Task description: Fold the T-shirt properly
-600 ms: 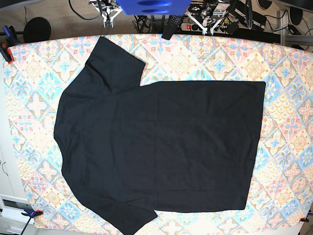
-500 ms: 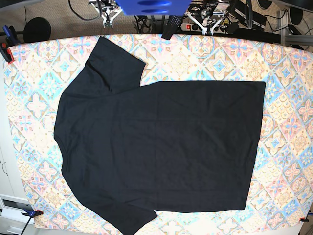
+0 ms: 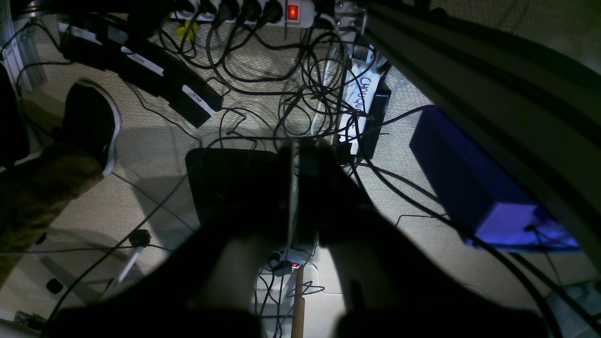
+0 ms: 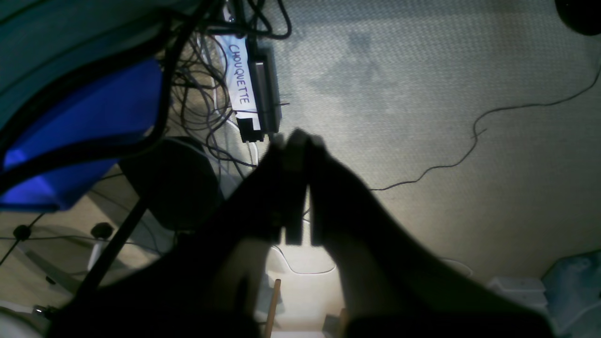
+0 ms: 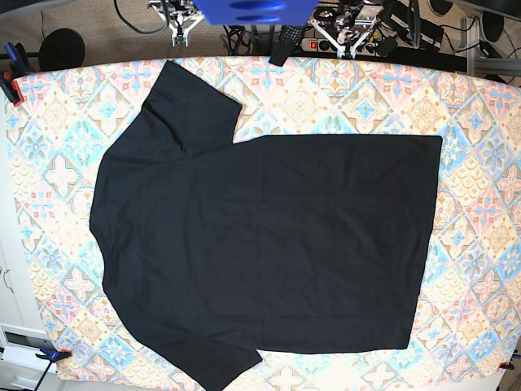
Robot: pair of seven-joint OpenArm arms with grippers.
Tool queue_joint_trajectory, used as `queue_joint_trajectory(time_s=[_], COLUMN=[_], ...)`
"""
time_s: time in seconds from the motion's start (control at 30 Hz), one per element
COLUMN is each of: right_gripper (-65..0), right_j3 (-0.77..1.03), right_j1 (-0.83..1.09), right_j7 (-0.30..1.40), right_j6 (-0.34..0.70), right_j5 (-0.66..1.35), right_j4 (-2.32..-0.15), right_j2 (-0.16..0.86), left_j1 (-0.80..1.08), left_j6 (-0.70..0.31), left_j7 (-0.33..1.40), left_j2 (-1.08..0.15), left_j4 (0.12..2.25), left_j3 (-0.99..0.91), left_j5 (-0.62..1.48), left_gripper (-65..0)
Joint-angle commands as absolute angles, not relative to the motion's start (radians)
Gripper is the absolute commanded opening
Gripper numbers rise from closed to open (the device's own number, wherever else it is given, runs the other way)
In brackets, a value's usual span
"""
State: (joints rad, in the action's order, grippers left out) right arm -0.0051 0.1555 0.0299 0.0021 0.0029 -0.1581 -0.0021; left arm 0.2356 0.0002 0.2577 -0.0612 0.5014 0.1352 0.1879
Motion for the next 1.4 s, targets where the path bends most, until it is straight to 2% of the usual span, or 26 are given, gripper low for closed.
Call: queue_joint_trajectory(time_s=[0.0, 0.2, 0.43, 0.7, 0.93, 1.13, 1.37], right_gripper=[-64.7, -64.7, -65.0, -65.0, -65.0, -65.0, -65.0], right_j3=[-0.007, -0.007, -0.005, 0.001, 0.010, 0.182, 0.265], right_j1=[0.166, 0.252, 0.371, 0.526, 0.688, 0.846, 1.004], right_j7=[0.025, 0.021, 0.022, 0.022, 0.021, 0.021, 0.025], right_j6=[0.002, 0.002, 0.002, 0.002, 0.002, 0.002, 0.002], right_j5=[0.002, 0.002, 0.002, 0.005, 0.008, 0.008, 0.008], right_j4=[-0.160, -0.239, -0.351, -0.599, -0.791, -1.049, -1.397], right_j2=[-0.001, 0.058, 0.061, 0.163, 0.205, 0.202, 0.203], left_j1=[0.246, 0.298, 0.449, 0.582, 0.751, 0.905, 1.046], left_j6=[0.002, 0.002, 0.004, 0.004, 0.007, 0.008, 0.008], left_j7=[0.254, 0.251, 0.246, 0.246, 0.246, 0.246, 0.292], left_j2=[-0.062, -0.096, -0.143, -0.226, -0.288, -0.344, -0.364], left_j4=[0.509, 0.522, 0.750, 0.891, 1.142, 1.400, 1.736], left_j3=[0.137, 0.131, 0.139, 0.200, 0.193, 0.165, 0.021], left_j5=[0.186, 0.193, 0.185, 0.193, 0.194, 0.231, 0.283], left_gripper=[-63.8, -63.8, -63.8, -63.9, -63.9, -63.9, -63.9])
